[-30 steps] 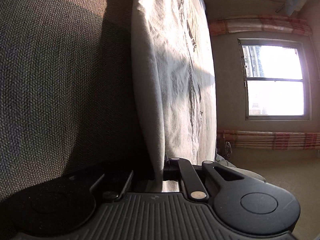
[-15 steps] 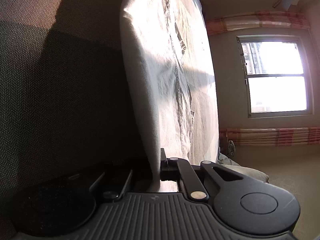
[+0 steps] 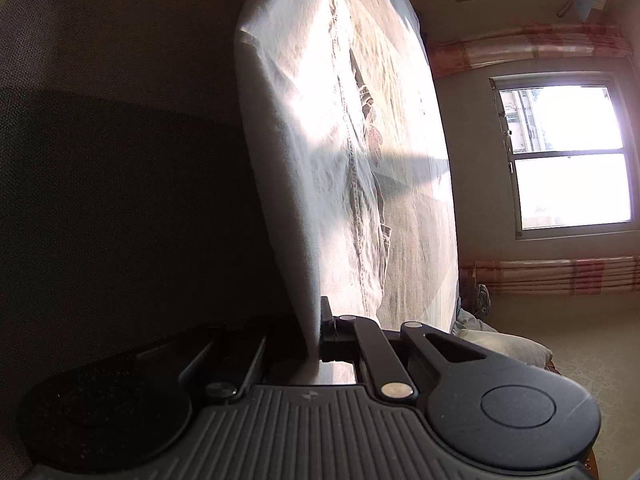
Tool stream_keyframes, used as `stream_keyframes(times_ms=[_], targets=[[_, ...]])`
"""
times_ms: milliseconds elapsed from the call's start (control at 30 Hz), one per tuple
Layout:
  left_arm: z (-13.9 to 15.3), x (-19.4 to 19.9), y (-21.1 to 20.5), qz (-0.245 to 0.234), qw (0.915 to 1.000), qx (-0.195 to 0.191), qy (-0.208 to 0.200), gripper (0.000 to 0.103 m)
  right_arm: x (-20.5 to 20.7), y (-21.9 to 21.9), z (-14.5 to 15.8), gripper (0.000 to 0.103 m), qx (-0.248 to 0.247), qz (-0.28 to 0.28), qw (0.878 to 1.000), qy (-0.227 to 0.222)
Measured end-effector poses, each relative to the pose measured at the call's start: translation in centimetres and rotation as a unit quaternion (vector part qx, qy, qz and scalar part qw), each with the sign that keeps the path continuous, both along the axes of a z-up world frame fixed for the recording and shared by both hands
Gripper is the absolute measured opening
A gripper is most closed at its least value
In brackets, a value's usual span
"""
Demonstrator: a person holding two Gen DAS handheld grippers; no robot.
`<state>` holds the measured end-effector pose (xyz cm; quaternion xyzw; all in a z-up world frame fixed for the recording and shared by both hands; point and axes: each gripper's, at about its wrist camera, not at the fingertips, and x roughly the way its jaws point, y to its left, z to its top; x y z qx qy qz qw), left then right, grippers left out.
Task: Fold clothes
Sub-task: 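Lift the shirt edge with both tools and fold it over the rest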
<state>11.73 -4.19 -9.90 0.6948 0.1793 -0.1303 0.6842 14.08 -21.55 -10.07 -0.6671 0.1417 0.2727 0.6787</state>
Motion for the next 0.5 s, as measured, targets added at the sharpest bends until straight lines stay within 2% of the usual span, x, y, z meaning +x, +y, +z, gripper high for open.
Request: stream_keyframes(times_ms=[300, 500], targets=[[0.7, -8.8, -0.7, -0.020, 0.9997, 0.006, 0.010, 0.002, -7.0, -1.4, 1.4, 0.007, -0.004, 0.007, 1.000, 0.027], [0.5, -12.8, -0.9, -0.026, 0.9995, 0.002, 0.015, 0.002, -11.5, -2.1, 1.1, 0.007, -0.015, 0.013, 0.999, 0.036]])
